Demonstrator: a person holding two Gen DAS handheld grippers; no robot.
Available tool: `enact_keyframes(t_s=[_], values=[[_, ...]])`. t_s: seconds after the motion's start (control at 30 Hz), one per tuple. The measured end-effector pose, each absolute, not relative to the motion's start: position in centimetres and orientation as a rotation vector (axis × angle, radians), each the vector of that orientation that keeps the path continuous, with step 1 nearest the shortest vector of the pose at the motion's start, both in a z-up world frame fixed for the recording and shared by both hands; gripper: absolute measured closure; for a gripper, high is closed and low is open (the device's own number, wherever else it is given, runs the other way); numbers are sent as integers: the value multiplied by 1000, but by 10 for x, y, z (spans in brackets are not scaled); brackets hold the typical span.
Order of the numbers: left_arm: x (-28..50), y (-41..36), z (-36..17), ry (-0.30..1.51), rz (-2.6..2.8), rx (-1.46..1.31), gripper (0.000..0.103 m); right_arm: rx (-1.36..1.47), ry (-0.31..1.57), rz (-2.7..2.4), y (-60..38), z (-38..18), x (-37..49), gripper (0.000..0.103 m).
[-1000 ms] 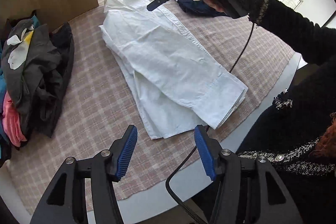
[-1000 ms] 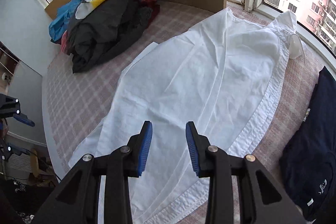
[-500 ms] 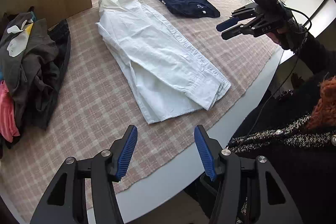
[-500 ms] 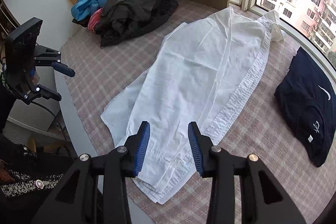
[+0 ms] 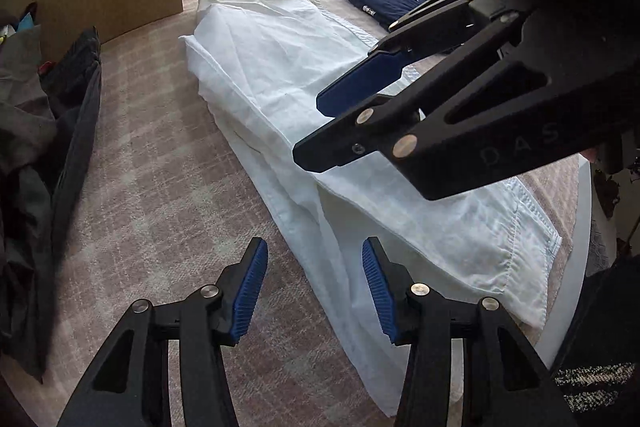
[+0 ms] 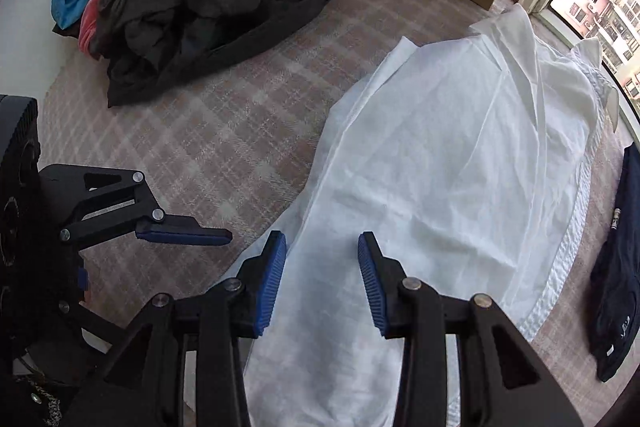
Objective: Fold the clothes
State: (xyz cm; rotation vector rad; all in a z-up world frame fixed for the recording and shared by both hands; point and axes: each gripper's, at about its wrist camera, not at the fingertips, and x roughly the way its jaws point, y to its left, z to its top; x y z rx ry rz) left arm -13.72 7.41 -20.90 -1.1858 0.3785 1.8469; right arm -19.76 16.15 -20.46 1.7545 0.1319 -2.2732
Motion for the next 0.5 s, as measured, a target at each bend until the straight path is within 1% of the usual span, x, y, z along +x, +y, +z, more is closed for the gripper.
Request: enact_keyframes(t_s=[0.03, 0.07, 0.1, 0.17, 0.2, 0.3, 0.47, 0.5], values=[[-139, 73, -210, 358, 1848, -1182, 57, 1765, 140, -2263, 161, -209, -201, 66], [-140, 73, -212, 349, 1848, -1181, 57, 1755, 162, -2262, 161, -212, -202, 71], [-141, 75, -214, 352, 1849, -1179, 57, 1742, 151, -2257, 166, -213, -201, 84], [-142, 78, -218, 372, 1848, -1173, 64, 1724, 73, -2243, 180, -212, -200, 95], [-142, 79, -219, 379, 1845, -1166, 74, 1723, 29, -2243, 189, -210, -198, 97], [-144, 80, -221, 364, 1829, -1165, 80, 1726, -54, -2256, 213, -204, -191, 97], [-148, 74, -214, 345, 1868, -1193, 80, 1695, -107, -2273, 226, -194, -183, 98], [-148, 74, -210, 334, 1872, -1183, 83, 1692, -107, -2277, 227, -193, -183, 98]])
